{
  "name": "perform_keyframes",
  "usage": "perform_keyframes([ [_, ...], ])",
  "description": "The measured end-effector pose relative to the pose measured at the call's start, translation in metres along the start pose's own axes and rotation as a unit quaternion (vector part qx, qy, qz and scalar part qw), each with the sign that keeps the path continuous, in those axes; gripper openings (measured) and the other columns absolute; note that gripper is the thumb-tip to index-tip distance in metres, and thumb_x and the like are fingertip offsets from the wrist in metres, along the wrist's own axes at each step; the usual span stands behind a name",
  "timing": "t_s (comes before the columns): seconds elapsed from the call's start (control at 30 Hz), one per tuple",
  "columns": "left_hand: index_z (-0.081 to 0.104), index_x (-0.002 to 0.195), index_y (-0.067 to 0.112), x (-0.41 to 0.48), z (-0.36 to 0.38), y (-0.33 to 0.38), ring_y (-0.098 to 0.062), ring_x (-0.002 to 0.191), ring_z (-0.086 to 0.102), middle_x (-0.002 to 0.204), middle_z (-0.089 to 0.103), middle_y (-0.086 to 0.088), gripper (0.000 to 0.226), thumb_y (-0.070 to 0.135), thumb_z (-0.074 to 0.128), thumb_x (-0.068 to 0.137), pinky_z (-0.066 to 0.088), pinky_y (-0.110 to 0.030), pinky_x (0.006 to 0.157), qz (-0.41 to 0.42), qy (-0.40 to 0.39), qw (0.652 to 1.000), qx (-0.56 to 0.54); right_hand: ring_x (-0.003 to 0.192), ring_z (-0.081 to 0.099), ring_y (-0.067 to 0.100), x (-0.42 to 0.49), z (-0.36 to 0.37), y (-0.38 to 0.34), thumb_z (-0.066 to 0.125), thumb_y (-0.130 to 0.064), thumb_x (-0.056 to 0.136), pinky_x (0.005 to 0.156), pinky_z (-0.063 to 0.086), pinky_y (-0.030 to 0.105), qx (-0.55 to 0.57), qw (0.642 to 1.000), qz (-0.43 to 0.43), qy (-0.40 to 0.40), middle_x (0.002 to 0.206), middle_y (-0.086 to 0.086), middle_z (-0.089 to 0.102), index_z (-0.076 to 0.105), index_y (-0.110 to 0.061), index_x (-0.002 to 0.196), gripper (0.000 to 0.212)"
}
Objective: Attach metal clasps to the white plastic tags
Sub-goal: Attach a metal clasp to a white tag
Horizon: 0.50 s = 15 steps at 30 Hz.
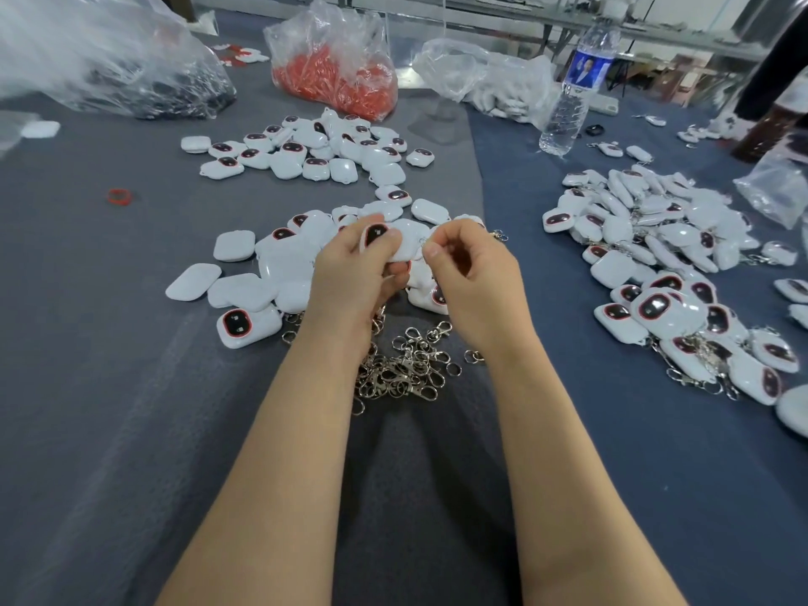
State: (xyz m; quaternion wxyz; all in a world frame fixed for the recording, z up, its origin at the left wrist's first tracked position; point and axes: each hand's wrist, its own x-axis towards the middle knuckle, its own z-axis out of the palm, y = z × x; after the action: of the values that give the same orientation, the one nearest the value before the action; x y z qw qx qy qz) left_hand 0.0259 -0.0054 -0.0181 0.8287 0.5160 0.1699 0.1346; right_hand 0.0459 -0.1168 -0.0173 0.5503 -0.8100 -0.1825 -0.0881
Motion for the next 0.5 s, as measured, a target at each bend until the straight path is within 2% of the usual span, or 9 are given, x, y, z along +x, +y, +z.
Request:
perform_keyframes([
  [0.07, 0.059, 0.113, 0.026, -0.0006, -0.0005, -0.0034, -0.007, 0.081, 0.062, 0.099, 0.062, 0.007, 0.027, 0.011, 0.058, 0.090, 0.054, -0.023, 0.079, 0.164, 0.012, 0.966, 0.202, 0.062, 0.048, 0.014, 0.0012, -0.0002, 0.0042, 0.057, -0.015, 0.092, 0.059, 0.041, 0.018, -0.036, 0.999, 0.002, -0.005, 0.065, -0.007, 0.049, 0.054, -0.023, 0.075, 0.019],
  [0.13, 0.057, 0.123, 0.028, -0.0031, -0.0008, -0.0066, 0.008, 0.084, 0.055, 0.107, 0.059, 0.014, 0.035, 0.015, 0.058, 0.090, 0.044, -0.009, 0.079, 0.280, -0.007, 0.900, 0.333, 0.067, 0.055, 0.022, 0.0023, -0.0001, 0.0088, 0.056, -0.017, 0.092, 0.058, 0.040, 0.017, -0.055, 0.998, 0.019, -0.008, 0.065, -0.005, 0.051, 0.054, -0.021, 0.075, 0.018],
  [0.17, 0.056, 0.126, 0.028, -0.0041, -0.0004, -0.0082, 0.012, 0.082, 0.053, 0.107, 0.057, 0.016, 0.037, 0.016, 0.058, 0.090, 0.041, -0.004, 0.075, 0.306, -0.017, 0.881, 0.360, 0.071, 0.058, 0.025, 0.0030, 0.0000, 0.0106, 0.056, -0.017, 0.093, 0.060, 0.042, 0.020, -0.054, 0.998, 0.028, -0.005, 0.066, -0.004, 0.052, 0.054, -0.021, 0.075, 0.018],
  [0.23, 0.055, 0.126, 0.027, -0.0047, 0.0006, -0.0107, 0.013, 0.079, 0.052, 0.101, 0.057, 0.017, 0.037, 0.017, 0.057, 0.091, 0.039, -0.003, 0.072, 0.330, -0.021, 0.870, 0.366, 0.071, 0.057, 0.024, 0.0038, 0.0005, 0.0117, 0.056, -0.018, 0.093, 0.065, 0.046, 0.027, -0.039, 0.998, 0.040, 0.010, 0.068, -0.004, 0.052, 0.055, -0.021, 0.077, 0.016],
  [0.3, 0.056, 0.123, 0.026, -0.0038, 0.0018, -0.0095, 0.009, 0.077, 0.055, 0.094, 0.057, 0.018, 0.033, 0.016, 0.056, 0.091, 0.042, -0.005, 0.074, 0.315, -0.002, 0.890, 0.331, 0.068, 0.052, 0.016, 0.0037, 0.0011, 0.0091, 0.057, -0.017, 0.092, 0.067, 0.048, 0.030, -0.007, 0.999, 0.041, 0.017, 0.069, -0.007, 0.051, 0.055, -0.023, 0.078, 0.015],
  [0.33, 0.056, 0.120, 0.025, -0.0028, 0.0022, -0.0079, 0.006, 0.076, 0.058, 0.093, 0.058, 0.017, 0.031, 0.016, 0.056, 0.091, 0.047, -0.011, 0.077, 0.283, 0.009, 0.914, 0.290, 0.069, 0.051, 0.013, 0.0033, 0.0016, 0.0075, 0.058, -0.016, 0.091, 0.068, 0.050, 0.031, 0.013, 0.999, 0.038, 0.016, 0.071, -0.008, 0.052, 0.054, -0.024, 0.080, 0.015],
  [0.37, 0.057, 0.117, 0.024, -0.0014, 0.0027, -0.0062, 0.002, 0.073, 0.060, 0.091, 0.059, 0.014, 0.027, 0.014, 0.056, 0.092, 0.051, -0.018, 0.076, 0.235, 0.016, 0.943, 0.234, 0.070, 0.052, 0.009, 0.0028, 0.0022, 0.0061, 0.059, -0.013, 0.090, 0.069, 0.051, 0.030, 0.031, 0.999, 0.033, 0.011, 0.075, -0.009, 0.054, 0.054, -0.024, 0.082, 0.015],
  [0.43, 0.059, 0.108, 0.019, 0.0004, 0.0032, -0.0038, -0.003, 0.061, 0.061, 0.084, 0.060, 0.006, 0.018, 0.013, 0.056, 0.092, 0.054, -0.020, 0.064, 0.111, 0.015, 0.987, 0.118, 0.071, 0.054, 0.001, 0.0022, 0.0029, 0.0047, 0.061, -0.011, 0.089, 0.070, 0.050, 0.023, 0.042, 0.999, 0.024, 0.000, 0.080, -0.013, 0.057, 0.054, -0.025, 0.086, 0.016],
  [0.5, 0.062, 0.097, 0.016, 0.0006, 0.0033, -0.0021, -0.005, 0.057, 0.059, 0.077, 0.061, 0.002, 0.008, 0.014, 0.056, 0.092, 0.053, -0.018, 0.057, 0.015, 0.003, 0.999, 0.052, 0.070, 0.055, -0.002, 0.0018, 0.0025, 0.0039, 0.061, -0.011, 0.089, 0.069, 0.050, 0.023, 0.046, 0.999, 0.023, 0.001, 0.079, -0.016, 0.058, 0.054, -0.027, 0.085, 0.018],
])
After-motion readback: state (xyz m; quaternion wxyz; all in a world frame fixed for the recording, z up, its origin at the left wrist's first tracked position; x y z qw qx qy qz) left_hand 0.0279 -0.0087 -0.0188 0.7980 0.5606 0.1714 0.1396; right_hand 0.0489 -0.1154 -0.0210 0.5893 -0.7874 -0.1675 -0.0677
